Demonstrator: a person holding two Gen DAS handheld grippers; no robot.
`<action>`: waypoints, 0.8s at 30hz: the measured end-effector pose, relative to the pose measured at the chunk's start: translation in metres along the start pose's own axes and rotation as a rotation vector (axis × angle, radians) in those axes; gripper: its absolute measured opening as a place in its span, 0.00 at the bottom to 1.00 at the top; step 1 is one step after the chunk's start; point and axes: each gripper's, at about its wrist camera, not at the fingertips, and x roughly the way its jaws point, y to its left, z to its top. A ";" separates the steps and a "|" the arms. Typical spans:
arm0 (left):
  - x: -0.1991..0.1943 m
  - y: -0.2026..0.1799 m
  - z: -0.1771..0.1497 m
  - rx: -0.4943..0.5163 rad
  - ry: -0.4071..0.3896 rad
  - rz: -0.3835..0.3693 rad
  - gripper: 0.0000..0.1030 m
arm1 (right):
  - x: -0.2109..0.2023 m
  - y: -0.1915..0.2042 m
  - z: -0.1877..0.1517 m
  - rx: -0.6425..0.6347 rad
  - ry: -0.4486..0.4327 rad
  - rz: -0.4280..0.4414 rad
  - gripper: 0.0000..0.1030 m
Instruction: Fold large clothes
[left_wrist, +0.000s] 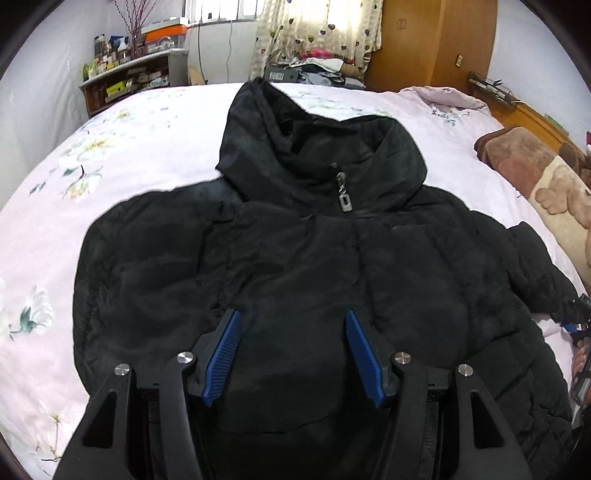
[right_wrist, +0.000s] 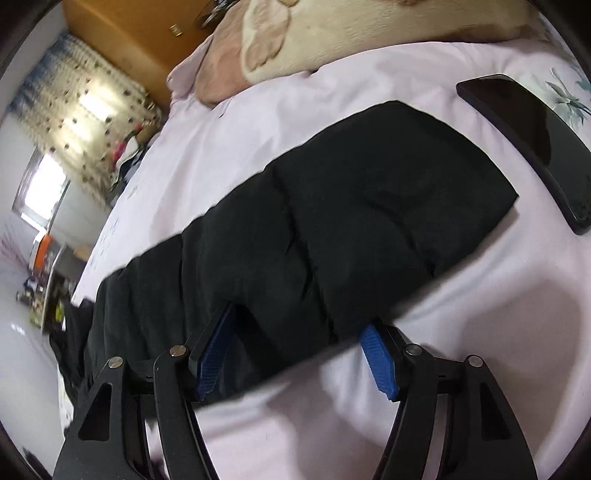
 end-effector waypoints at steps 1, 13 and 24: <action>0.001 0.001 -0.001 -0.003 0.000 -0.002 0.60 | 0.001 0.001 0.002 0.001 -0.005 -0.007 0.64; -0.028 0.010 -0.002 -0.013 -0.013 -0.004 0.59 | -0.060 0.044 0.023 -0.093 -0.092 -0.010 0.15; -0.088 0.027 -0.006 -0.050 -0.087 -0.029 0.60 | -0.174 0.197 -0.010 -0.397 -0.185 0.323 0.12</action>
